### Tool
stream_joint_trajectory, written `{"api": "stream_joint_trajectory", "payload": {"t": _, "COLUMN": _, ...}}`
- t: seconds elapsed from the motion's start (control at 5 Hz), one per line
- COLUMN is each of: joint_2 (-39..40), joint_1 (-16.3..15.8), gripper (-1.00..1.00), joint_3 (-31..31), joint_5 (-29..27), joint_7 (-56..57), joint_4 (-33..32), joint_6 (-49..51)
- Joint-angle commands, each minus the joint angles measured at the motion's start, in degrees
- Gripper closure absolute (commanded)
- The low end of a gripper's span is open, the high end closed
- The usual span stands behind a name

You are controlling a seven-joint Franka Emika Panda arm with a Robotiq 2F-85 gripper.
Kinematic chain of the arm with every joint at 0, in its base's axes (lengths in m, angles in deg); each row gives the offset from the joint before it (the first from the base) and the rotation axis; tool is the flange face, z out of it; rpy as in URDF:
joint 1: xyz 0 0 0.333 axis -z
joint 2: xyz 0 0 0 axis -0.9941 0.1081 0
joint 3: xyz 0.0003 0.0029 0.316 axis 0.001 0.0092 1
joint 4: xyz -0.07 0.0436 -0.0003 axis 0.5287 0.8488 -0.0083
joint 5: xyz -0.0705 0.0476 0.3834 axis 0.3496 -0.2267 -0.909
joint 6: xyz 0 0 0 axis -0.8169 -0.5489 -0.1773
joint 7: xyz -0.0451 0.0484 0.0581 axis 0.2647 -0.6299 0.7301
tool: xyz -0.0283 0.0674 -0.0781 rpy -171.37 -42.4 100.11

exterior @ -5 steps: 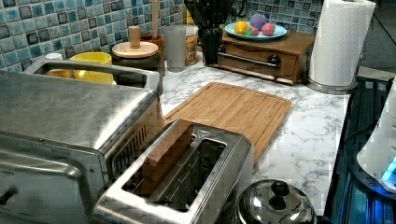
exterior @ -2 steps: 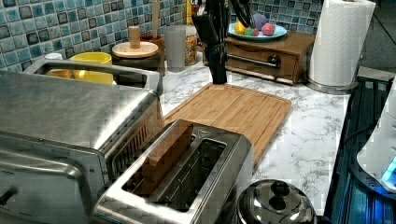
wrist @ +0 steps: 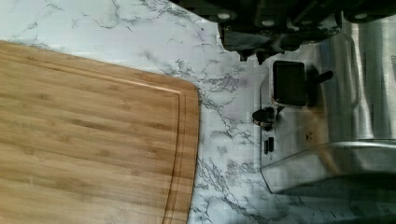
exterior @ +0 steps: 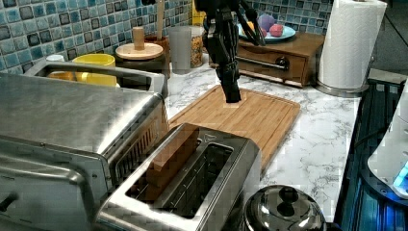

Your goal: Turn on the toaster.

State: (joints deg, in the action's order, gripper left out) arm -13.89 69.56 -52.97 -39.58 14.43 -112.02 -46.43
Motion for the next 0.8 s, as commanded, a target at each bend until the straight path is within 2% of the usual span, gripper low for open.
{"api": "stream_joint_trajectory", "payload": {"t": 0.2, "joint_2": -3.26, "joint_1": -2.93, "gripper": 1.00, "joint_3": -0.57, "joint_5": -10.19, "joint_7": 10.22, "joint_4": -3.40, "joint_6": -2.65}}
{"api": "stream_joint_trajectory", "payload": {"t": 0.4, "joint_2": -3.11, "joint_1": -2.63, "gripper": 1.00, "joint_3": 0.46, "joint_5": -11.08, "joint_7": 9.54, "joint_4": -4.90, "joint_6": -6.03}}
{"api": "stream_joint_trajectory", "payload": {"t": 0.6, "joint_2": 0.02, "joint_1": -1.75, "gripper": 1.00, "joint_3": 1.40, "joint_5": -7.66, "joint_7": 5.17, "joint_4": -3.46, "joint_6": -6.81}}
{"api": "stream_joint_trajectory", "payload": {"t": 0.8, "joint_2": 0.22, "joint_1": -1.64, "gripper": 1.00, "joint_3": 0.86, "joint_5": -9.58, "joint_7": 4.70, "joint_4": -4.07, "joint_6": -9.36}}
